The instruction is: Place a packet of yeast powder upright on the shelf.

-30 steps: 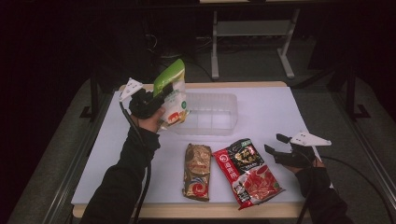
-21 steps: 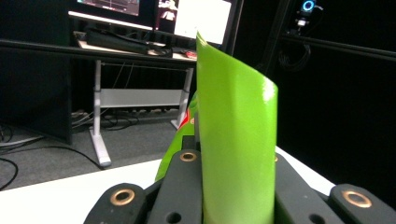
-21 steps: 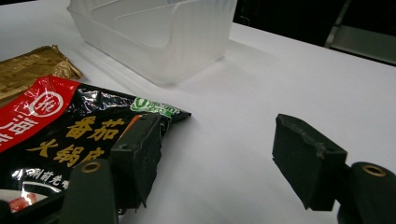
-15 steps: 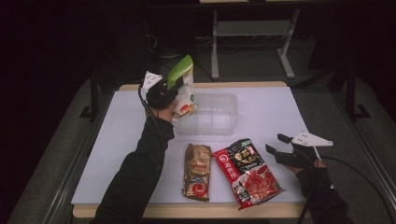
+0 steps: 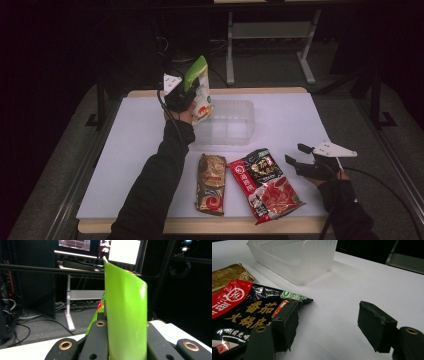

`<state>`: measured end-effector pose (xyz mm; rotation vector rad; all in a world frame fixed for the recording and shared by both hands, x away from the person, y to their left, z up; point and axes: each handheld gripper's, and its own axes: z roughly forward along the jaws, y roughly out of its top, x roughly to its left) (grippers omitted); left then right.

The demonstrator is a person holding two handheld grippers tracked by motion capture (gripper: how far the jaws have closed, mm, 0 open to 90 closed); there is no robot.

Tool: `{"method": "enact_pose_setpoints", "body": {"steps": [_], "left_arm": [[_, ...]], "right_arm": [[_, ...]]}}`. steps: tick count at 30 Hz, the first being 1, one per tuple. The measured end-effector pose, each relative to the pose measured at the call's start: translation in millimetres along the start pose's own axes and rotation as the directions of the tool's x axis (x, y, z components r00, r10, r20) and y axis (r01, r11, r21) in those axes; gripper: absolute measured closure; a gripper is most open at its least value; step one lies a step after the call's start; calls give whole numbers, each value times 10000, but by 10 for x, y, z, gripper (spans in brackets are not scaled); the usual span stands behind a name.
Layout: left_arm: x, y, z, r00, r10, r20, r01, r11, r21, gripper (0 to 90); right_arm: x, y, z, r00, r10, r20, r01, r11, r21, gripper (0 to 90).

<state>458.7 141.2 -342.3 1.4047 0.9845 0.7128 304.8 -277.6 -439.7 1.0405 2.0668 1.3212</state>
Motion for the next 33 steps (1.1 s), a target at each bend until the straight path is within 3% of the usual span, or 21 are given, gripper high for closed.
{"method": "enact_pose_setpoints", "body": {"steps": [4, 12, 14, 16, 18, 19, 23, 27, 29, 33], "left_arm": [[1, -105, 64, 9994, 82, -335, -79, 9999, 65, 858], [47, -302, 77, 9997, -34, -249, 42, 9995, 307, 834], [39, -329, 73, 10000, 32, 61, -35, 9989, 463, 811], [6, -325, 67, 9992, 400, 74, -404, 9970, 657, 767], [-1, -315, 63, 9979, 483, 429, -520, 9946, 897, 750], [-14, -305, 53, 9957, 753, 542, -811, 9902, 1138, 741], [-41, -300, 2, 9888, 1146, 955, -1273, 9820, 1394, 694], [-43, -302, -60, 9833, 1326, 1246, -1510, 9768, 1521, 677], [-28, -306, -104, 9776, 1533, 1439, -1759, 9711, 1610, 676], [2, -313, -214, 9769, 1507, 1517, -1752, 9708, 1638, 645]], "right_arm": [[5, -2, 8, 10000, -80, -3, 80, 10000, 46, 322], [-3, -10, 8, 9999, -113, 5, 113, 9999, 18, 322], [-2, -9, 8, 9999, -120, 7, 120, 9999, 27, 322], [3, -8, 6, 9999, -121, 22, 121, 9999, 43, 322], [6, -8, 11, 9999, -123, 15, 123, 9999, 72, 322], [8, -8, 12, 9999, -124, 7, 124, 9999, 79, 322], [14, -5, 11, 9998, -191, 25, 191, 9998, 74, 322], [15, -8, 12, 9999, -144, 30, 143, 9998, 120, 322], [16, -7, 12, 9999, -153, 29, 153, 9998, 128, 322], [30, 0, 14, 9998, -209, 12, 208, 9997, 160, 322]]}}
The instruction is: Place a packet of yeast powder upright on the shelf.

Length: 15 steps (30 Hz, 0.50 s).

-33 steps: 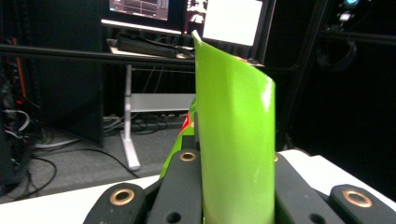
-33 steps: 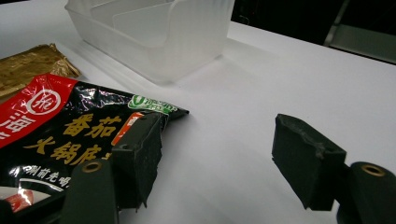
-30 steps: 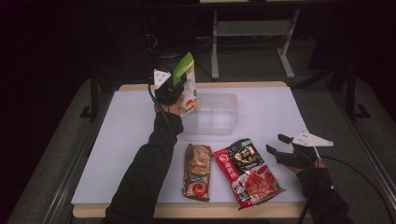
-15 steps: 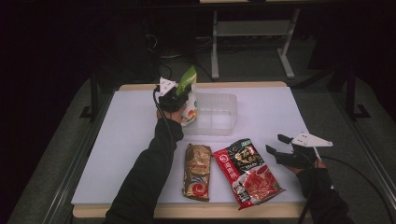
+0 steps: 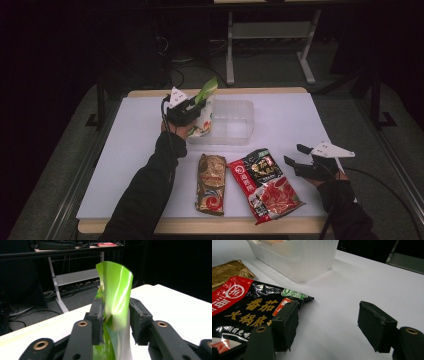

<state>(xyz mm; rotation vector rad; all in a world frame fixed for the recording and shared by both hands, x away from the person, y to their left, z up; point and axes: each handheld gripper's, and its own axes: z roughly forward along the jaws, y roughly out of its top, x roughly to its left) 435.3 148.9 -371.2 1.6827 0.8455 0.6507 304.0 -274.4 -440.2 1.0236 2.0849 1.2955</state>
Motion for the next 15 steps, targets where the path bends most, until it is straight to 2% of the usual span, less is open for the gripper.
{"method": "enact_pose_setpoints", "body": {"steps": [2, 3, 4, 7, 9, 11, 12, 14, 15], "left_arm": [[8, -56, -102, 9986, 502, 179, -508, 9983, 290, 651], [8, -56, -102, 9986, 502, 179, -508, 9983, 290, 662], [25, -104, -170, 9970, 702, 331, -716, 9965, 432, 666], [38, -147, -231, 9960, 715, 535, -739, 9963, 442, 685], [32, -190, -268, 9952, 832, 522, -864, 9942, 640, 722], [29, -248, -298, 9929, 988, 667, -1044, 9907, 867, 757], [23, -299, -315, 9916, 1121, 646, -1189, 9866, 1118, 757], [27, -329, -323, 9907, 1162, 713, -1244, 9846, 1232, 761], [28, -359, -328, 9901, 1214, 708, -1303, 9818, 1381, 804]], "right_arm": [[4, 0, 4, 10000, -32, 3, 32, 10000, 34, 322], [4, 0, 4, 10000, -32, 3, 32, 10000, 34, 322], [2, -1, 11, 10000, -35, -7, 35, 10000, 50, 322], [6, -3, 17, 10000, -60, -21, 60, 9999, 91, 322], [16, -1, 17, 10000, -91, -2, 91, 9999, 130, 322], [25, 4, 17, 9999, -124, 4, 124, 9999, 113, 322], [27, 5, 17, 9999, -136, -3, 136, 9998, 127, 322], [30, 5, 20, 9999, -134, -10, 134, 9998, 136, 321], [31, 4, 22, 9999, -121, -22, 122, 9998, 150, 320]]}}
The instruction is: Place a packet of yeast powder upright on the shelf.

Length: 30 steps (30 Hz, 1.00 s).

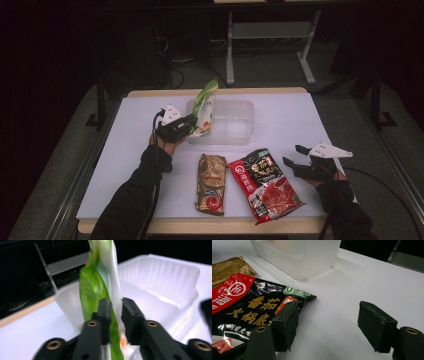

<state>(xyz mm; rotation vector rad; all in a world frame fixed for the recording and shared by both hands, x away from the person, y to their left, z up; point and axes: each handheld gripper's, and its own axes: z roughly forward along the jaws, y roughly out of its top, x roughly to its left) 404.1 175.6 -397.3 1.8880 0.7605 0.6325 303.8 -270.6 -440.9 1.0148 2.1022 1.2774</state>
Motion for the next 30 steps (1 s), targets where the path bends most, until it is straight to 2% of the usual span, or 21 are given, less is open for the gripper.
{"method": "enact_pose_setpoints", "body": {"steps": [1, 3, 6, 8, 13, 14, 16, 18, 19, 20, 24, 28, 30], "left_arm": [[-1, -30, 2, 10000, 47, -50, -46, 9999, 147, 808], [7, -99, 18, 9999, 69, 132, -76, 9986, 519, 850], [1, -175, 54, 9993, 165, 327, -197, 9948, 997, 853], [5, -206, 83, 9995, 250, 192, -272, 9919, 1237, 891], [46, -229, 136, 9997, 112, 227, -144, 9893, 1449, 899], [33, -224, 151, 9998, 173, 115, -188, 9886, 1495, 899], [-8, -199, 163, 9989, 460, 59, -463, 9859, 1607, 899], [-13, -188, 149, 9987, 495, 134, -509, 9864, 1563, 898], [-8, -177, 124, 9986, 459, 276, -496, 9868, 1540, 898], [-13, -162, 81, 9969, 650, 435, -712, 9840, 1632, 888], [-22, -153, 60, 9940, 905, 606, -1000, 9788, 1788, 888], [-15, -147, 140, 9945, 984, 366, -1038, 9738, 2025, 899], [5, -160, 168, 9955, 881, 352, -934, 9759, 1971, 899]], "right_arm": [[0, -2, 5, 10000, -7, 1, 7, 10000, 14, 319], [7, -6, 17, 10000, -25, -24, 25, 10000, 83, 319], [8, -6, 19, 10000, -59, -24, 59, 9999, 100, 319], [2, -11, 23, 10000, -14, -9, 14, 9999, 129, 319], [2, -12, 25, 10000, -12, 4, 12, 9999, 149, 319], [4, -12, 27, 10000, -1, -3, 1, 9999, 164, 319], [8, -13, 38, 10000, -28, -11, 28, 9997, 225, 319], [10, -13, 32, 10000, -94, 21, 93, 9997, 247, 319], [10, -13, 32, 10000, -94, 21, 93, 9997, 247, 319], [-4, -19, 22, 10000, -14, 42, 13, 9998, 216, 319], [-14, -27, 34, 10000, 52, 43, -53, 9997, 257, 319], [15, -9, 40, 9999, -98, 27, 97, 9996, 269, 319], [20, -7, 42, 9999, -105, 26, 104, 9995, 283, 319]]}}
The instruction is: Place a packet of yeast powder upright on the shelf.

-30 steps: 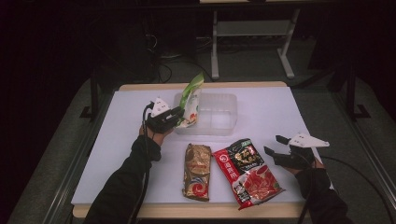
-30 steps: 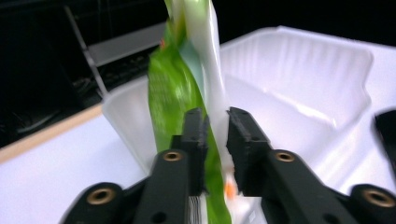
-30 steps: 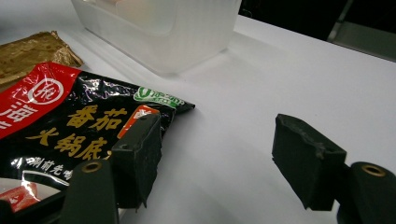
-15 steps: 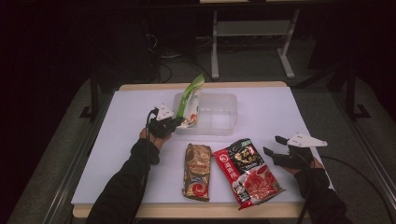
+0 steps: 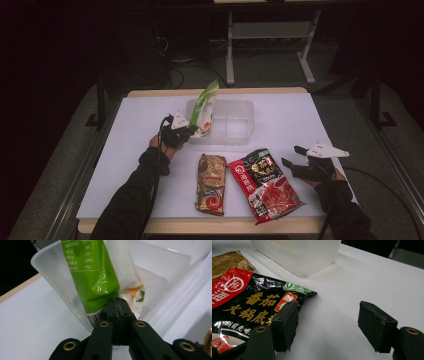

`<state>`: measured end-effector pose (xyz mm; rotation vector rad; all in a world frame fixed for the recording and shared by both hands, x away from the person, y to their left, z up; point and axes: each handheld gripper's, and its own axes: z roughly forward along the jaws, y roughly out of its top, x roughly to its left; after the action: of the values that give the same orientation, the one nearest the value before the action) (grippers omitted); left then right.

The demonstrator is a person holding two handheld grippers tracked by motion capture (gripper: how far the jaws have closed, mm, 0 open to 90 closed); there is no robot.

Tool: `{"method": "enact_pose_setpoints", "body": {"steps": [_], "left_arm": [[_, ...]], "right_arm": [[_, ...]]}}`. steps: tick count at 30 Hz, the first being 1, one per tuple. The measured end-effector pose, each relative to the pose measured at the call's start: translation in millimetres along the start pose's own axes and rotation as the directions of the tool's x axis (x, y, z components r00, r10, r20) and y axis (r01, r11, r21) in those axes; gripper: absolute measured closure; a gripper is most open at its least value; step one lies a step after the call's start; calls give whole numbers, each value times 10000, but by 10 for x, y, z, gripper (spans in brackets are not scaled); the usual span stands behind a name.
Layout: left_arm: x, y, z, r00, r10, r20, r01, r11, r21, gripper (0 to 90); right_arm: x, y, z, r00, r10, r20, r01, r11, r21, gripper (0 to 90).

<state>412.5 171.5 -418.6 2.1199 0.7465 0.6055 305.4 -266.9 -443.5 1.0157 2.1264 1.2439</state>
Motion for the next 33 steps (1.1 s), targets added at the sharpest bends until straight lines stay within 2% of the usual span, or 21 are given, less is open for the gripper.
{"method": "enact_pose_setpoints", "body": {"steps": [3, 6, 7, 9, 12, 13, 15, 20, 21, 22, 23, 24, 26, 27, 29, 30, 31, 32, 33], "left_arm": [[9, -5, 22, 9999, -124, -8, 124, 9999, -41, 900], [-5, 3, 49, 9998, 121, -125, -120, 9999, 62, 900], [-5, 6, 64, 9999, 39, -106, -38, 10000, 85, 900], [-19, 12, 102, 9997, 244, -96, -240, 9990, 374, 900], [-42, -19, 148, 9991, 390, -136, -382, 9977, 559, 900], [-41, -24, 149, 9991, 370, -186, -359, 9979, 536, 900], [-10, -40, 143, 10000, 56, -53, -54, 9991, 421, 900], [-8, -76, 0, 9999, -123, 107, 125, 9999, -111, 865], [-3, -83, -51, 9996, -179, 197, 185, 9994, -289, 804], [-10, -93, -146, 9993, -183, 314, 201, 9981, -589, 773], [-10, -93, -146, 9993, -183, 314, 201, 9981, -589, 755], [-31, -104, -236, 9986, -249, 472, 288, 9960, -850, 736], [-45, -112, -278, 9983, -260, 524, 307, 9953, -915, 703], [-62, -120, -316, 9980, -314, 544, 367, 9943, -999, 613], [-88, -154, -389, 9955, -401, 853, 494, 9926, -1106, 611], [-124, -182, -439, 9934, -423, 1070, 542, 9924, -1105, 559], [-124, -182, -439, 9934, -423, 1070, 542, 9924, -1105, 530], [-152, -208, -480, 9859, -647, 1546, 825, 9902, -1122, 508], [-169, -221, -496, 9821, -756, 1723, 957, 9891, -1119, 481]], "right_arm": [[-11, -11, 6, 10000, 36, 1, -36, 10000, 23, 319], [-18, -15, 8, 10000, 84, -4, -84, 10000, 28, 319], [-17, -14, 9, 10000, 81, -7, -81, 10000, 26, 319], [-7, -7, 7, 10000, 37, -1, -37, 10000, 25, 319], [-1, -6, 6, 10000, 9, -10, -9, 10000, 31, 319], [-1, -6, 6, 10000, 9, -10, -9, 10000, 31, 319], [-8, -10, 0, 10000, 46, -2, -46, 10000, 12, 319], [-36, -27, -7, 9999, 159, 27, -159, 9999, -13, 319], [-41, -30, -5, 9998, 178, 25, -178, 9998, -11, 319], [-37, -29, -6, 9998, 175, 25, -175, 9998, -2, 319], [-33, -26, -7, 9999, 133, 40, -133, 9999, -1, 319], [-30, -23, -6, 9999, 112, 41, -112, 9999, -7, 319], [-26, -20, -7, 10000, 88, 46, -88, 10000, 6, 319], [-18, -15, -6, 10000, 65, 49, -65, 10000, 11, 319], [-15, -14, -7, 10000, 51, 53, -51, 10000, 19, 319], [-13, -13, -8, 10000, 48, 70, -48, 10000, 24, 319], [-13, -13, -8, 10000, 48, 70, -48, 10000, 24, 319], [-12, -13, -6, 10000, 57, 82, -58, 10000, 31, 319], [-10, -12, -7, 10000, 57, 78, -57, 10000, 32, 319]]}}
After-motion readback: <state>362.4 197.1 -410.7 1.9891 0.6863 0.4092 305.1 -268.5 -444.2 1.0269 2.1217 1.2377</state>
